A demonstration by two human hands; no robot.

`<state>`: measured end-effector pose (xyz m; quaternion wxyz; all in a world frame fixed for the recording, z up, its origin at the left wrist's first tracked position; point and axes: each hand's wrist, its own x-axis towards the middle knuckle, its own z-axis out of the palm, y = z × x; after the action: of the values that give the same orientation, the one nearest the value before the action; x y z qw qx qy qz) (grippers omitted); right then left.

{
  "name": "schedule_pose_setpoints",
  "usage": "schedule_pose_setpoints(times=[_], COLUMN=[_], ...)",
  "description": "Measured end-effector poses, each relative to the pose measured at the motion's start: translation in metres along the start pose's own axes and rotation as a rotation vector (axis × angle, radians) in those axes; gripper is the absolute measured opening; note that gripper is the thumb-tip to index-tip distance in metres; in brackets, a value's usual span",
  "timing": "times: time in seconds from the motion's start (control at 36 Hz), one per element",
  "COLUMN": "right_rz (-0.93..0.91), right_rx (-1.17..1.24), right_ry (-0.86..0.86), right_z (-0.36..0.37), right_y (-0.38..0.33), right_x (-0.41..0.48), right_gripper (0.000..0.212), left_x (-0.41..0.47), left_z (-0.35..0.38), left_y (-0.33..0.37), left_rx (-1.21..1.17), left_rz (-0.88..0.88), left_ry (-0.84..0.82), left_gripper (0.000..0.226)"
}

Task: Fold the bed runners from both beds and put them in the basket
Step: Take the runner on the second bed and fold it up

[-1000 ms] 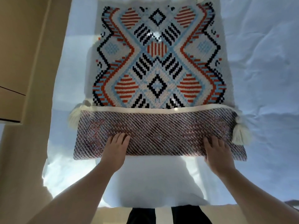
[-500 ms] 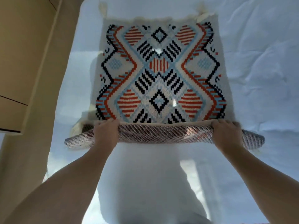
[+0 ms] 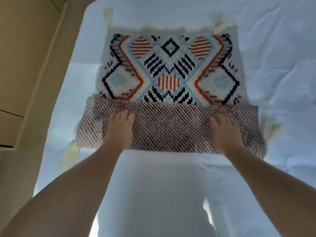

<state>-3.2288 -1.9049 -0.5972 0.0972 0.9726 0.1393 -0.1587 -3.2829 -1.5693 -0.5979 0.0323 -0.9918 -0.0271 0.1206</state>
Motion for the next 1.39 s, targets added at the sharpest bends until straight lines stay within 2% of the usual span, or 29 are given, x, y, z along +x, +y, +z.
schedule_pose_setpoints(times=[0.08,0.17,0.28,0.39,0.61,0.75,0.89,1.03,1.19,1.31,1.39], right_rz=[-0.046,-0.083,-0.05,-0.026,-0.008,-0.025,-0.049,-0.032,-0.061,-0.063,-0.023], right_rx=[0.044,0.042,0.02,0.01,0.035,0.046,-0.005,0.052,0.09,0.106,0.128], right_ry=[-0.057,-0.044,-0.069,0.006,-0.004,-0.015,-0.072,-0.089,-0.036,-0.069,-0.094], right_z=[0.026,0.049,0.07,0.079,0.084,0.064,0.039,0.023,0.031,0.038,0.041], right_y=[-0.009,-0.012,-0.008,-0.005,0.012,0.016,0.019,0.022,0.018,0.01,0.008], right_x=[-0.024,-0.048,-0.059,-0.043,-0.02,-0.031,-0.059,-0.099,-0.168,-0.216,-0.232], right_gripper=[0.065,0.075,0.082,0.078,0.057,0.06,0.062,0.057,0.051,0.053,0.056], left_x=[-0.026,-0.053,-0.067,-0.057,-0.032,-0.049,-0.072,-0.11,-0.183,-0.231,-0.242], left_z=[0.018,0.037,0.057,0.062,0.065,0.051,0.03,0.006,0.004,0.005,0.005], left_y=[0.004,0.004,-0.002,-0.004,-0.021,-0.019,-0.018,-0.016,-0.009,-0.001,-0.001], left_rx=[-0.055,-0.036,0.016,0.015,-0.009,-0.009,-0.05,-0.085,-0.088,-0.128,-0.19], left_rz=[0.079,0.128,0.078,0.002,-0.02,-0.003,-0.001,0.014,0.018,0.031,0.022], left_ry=[-0.033,-0.052,-0.097,-0.036,-0.146,-0.188,-0.22,-0.248,-0.304,-0.372,-0.345], left_gripper=[0.063,0.069,0.074,0.062,0.062,0.064,0.064,0.065,0.064,0.063,0.062])
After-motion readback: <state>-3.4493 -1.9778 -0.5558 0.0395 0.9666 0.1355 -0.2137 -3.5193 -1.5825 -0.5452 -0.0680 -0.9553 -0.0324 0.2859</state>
